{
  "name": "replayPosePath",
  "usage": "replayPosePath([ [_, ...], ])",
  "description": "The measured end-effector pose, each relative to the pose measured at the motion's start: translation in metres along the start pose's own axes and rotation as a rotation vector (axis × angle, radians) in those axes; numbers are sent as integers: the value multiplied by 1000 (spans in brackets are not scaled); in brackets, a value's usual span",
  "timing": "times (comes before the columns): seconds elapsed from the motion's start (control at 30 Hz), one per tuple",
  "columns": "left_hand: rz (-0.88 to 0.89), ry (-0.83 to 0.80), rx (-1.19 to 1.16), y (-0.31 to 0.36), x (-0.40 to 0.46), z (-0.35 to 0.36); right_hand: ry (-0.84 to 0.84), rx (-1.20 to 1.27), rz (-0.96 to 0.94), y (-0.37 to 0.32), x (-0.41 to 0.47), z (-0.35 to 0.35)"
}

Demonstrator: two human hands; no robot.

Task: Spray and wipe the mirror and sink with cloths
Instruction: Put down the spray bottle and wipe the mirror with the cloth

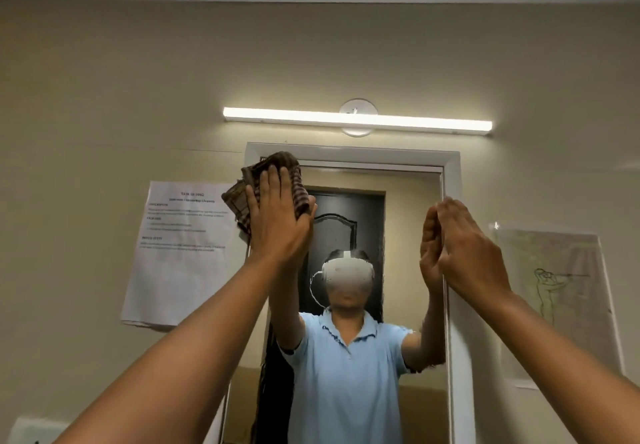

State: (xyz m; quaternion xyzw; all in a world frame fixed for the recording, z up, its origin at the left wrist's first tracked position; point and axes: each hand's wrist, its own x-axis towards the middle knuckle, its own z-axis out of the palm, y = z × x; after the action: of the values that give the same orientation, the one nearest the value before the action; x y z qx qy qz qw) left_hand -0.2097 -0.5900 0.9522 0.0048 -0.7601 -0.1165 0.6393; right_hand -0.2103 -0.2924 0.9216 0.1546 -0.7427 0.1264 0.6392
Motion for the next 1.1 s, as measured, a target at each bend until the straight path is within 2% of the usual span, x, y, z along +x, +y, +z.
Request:
replayPosePath([
  [0.17,150,12,53,-3,1,5,-52,-42,-40,10,1,-5],
  [0.33,260,-32,91,22,-1,9,-78,-16,-63,13,0,-7],
  [0.5,353,-73,110,62,-3,18,-28,-24,-34,23,-2,-6],
  [0.87,587,-117,97,162,3,43,-46,-2,-23,24,-2,-10],
  [1.1,692,-126,107,166,-2,42,-26,52,-21,28,-3,-8],
])
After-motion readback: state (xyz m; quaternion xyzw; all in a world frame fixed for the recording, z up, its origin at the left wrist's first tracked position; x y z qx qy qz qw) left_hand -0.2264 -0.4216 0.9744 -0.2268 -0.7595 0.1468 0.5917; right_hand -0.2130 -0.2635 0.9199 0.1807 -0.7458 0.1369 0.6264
